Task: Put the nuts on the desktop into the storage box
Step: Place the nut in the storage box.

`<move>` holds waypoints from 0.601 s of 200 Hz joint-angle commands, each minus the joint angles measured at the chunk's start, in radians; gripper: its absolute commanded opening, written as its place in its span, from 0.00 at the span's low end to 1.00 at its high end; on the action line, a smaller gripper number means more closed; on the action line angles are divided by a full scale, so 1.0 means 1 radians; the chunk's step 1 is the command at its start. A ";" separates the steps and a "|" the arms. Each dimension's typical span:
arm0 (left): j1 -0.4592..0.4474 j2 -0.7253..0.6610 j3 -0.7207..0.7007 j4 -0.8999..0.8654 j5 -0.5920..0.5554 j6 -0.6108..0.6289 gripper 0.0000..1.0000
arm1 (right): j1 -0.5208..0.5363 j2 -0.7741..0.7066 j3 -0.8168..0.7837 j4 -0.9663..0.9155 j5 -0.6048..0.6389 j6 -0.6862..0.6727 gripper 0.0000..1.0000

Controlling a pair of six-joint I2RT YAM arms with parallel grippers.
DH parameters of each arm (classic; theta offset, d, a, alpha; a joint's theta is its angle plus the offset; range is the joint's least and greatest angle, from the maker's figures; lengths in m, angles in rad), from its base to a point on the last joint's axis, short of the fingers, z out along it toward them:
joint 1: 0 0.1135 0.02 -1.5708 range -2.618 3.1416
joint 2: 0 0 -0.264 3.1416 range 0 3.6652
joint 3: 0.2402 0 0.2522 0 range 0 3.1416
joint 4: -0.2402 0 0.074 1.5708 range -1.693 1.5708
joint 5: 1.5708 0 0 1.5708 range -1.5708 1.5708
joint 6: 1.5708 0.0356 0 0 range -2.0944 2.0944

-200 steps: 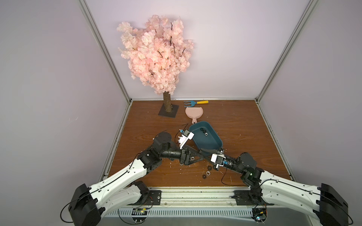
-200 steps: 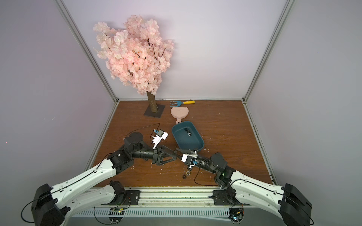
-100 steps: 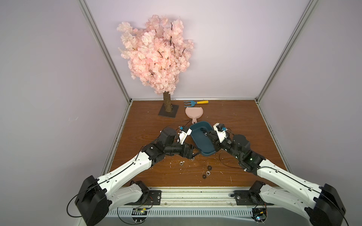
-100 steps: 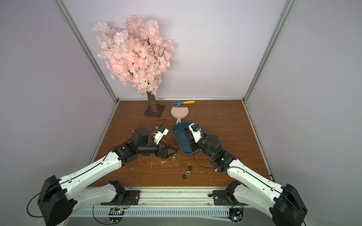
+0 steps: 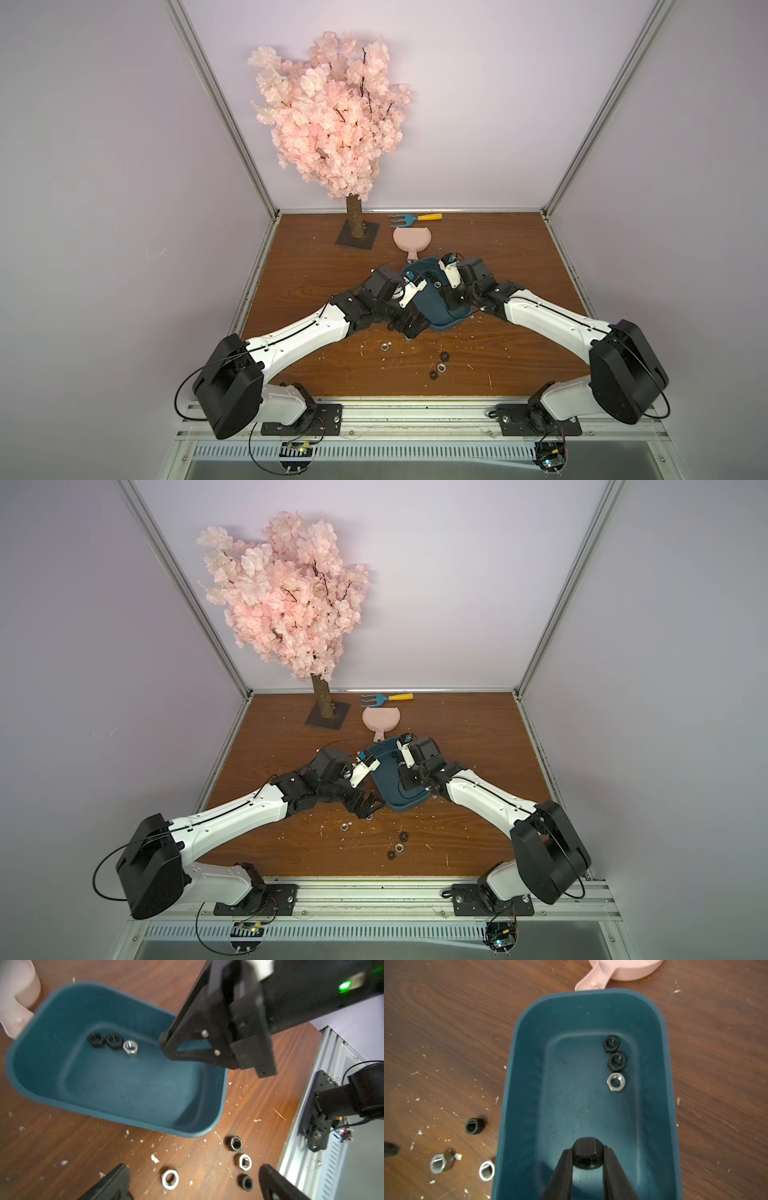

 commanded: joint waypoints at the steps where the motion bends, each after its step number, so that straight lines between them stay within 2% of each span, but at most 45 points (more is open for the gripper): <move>1: -0.007 -0.038 -0.065 0.216 -0.005 0.168 1.00 | -0.007 0.062 0.090 -0.119 0.015 0.012 0.06; 27: -0.007 -0.061 -0.174 0.410 -0.016 0.294 1.00 | -0.007 0.153 0.161 -0.181 0.048 0.019 0.05; 46: -0.008 -0.038 -0.189 0.428 -0.062 0.323 1.00 | -0.007 0.192 0.183 -0.195 0.067 0.042 0.03; 91: -0.008 0.050 -0.126 0.332 -0.107 0.252 1.00 | -0.007 0.250 0.227 -0.240 0.179 0.082 0.04; 120: -0.008 0.084 -0.093 0.280 -0.120 0.189 1.00 | -0.007 0.276 0.238 -0.244 0.175 0.090 0.08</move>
